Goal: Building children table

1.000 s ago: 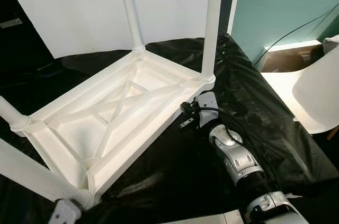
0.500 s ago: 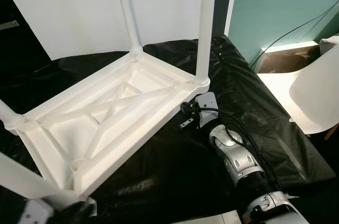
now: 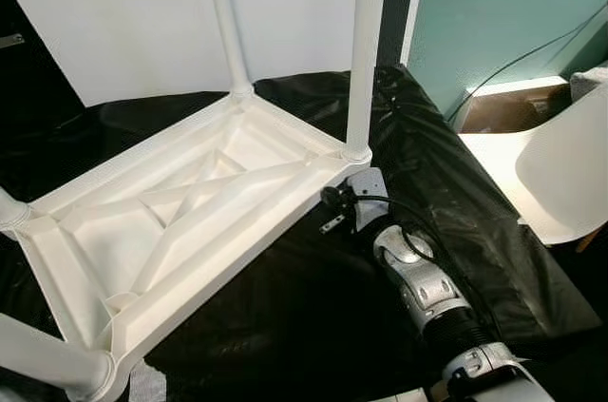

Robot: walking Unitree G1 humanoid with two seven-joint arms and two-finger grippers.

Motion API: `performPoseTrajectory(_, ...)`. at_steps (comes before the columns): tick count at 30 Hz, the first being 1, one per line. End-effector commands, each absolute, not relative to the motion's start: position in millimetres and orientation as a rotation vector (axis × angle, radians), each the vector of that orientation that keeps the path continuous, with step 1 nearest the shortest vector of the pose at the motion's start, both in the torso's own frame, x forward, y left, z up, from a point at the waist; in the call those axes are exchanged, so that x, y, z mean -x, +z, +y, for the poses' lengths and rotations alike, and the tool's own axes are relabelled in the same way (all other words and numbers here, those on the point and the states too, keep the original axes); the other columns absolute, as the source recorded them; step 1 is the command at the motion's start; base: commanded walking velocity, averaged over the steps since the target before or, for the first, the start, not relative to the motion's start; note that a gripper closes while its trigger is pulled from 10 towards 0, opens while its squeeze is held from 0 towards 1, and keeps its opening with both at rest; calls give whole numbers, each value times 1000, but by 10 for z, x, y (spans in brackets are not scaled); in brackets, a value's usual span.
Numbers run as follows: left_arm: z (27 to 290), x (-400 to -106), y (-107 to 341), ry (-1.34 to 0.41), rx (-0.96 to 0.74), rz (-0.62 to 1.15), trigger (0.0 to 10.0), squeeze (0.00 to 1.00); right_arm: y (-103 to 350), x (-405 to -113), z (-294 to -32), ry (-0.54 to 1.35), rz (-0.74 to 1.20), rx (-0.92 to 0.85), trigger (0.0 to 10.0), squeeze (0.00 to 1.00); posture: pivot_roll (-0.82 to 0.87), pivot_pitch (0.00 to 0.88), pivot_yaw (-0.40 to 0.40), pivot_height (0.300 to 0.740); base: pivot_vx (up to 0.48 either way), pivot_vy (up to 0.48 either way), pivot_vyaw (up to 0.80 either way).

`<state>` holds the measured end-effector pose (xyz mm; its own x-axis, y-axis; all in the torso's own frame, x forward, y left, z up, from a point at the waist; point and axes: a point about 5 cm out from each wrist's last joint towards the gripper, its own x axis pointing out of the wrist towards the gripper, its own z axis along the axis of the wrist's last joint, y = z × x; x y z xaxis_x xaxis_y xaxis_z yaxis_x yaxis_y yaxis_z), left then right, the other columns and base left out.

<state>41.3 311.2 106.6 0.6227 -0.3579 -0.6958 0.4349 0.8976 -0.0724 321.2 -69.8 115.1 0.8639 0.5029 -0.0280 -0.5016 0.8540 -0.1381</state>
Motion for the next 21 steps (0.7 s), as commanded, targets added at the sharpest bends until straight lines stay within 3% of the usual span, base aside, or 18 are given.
performPoseTrajectory(1, 3196, -427, 1064, -438, -164, 785, 10000, 0, 1173, -3216, -650, 549, -21, 147, 10000, 0, 94, 0, 55, 740, 0, 0, 0)
performPoseTrajectory(3, 3330, -631, 1114, -307, -248, 662, 10000, 0, 1166, -3214, -647, 551, -19, 147, 10000, 0, 94, 0, 55, 740, 0, 0, 0)
performPoseTrajectory(9, 3406, -775, 1161, -229, -312, 593, 10000, 0, 1163, -3212, -637, 554, -19, 147, 10000, 0, 93, 0, 54, 740, 0, 0, 0)
performPoseTrajectory(13, 3427, -1111, 1384, -101, -336, 310, 10000, 0, 1163, -3209, -630, 556, -19, 145, 10000, 0, 84, 0, 59, 740, 0, 0, 0)
performPoseTrajectory(21, 3031, -1181, 1442, -336, -96, 217, 10000, 0, 1158, -3214, -653, 547, -17, 148, 10000, 0, 70, 0, 63, 740, 0, 0, 0)
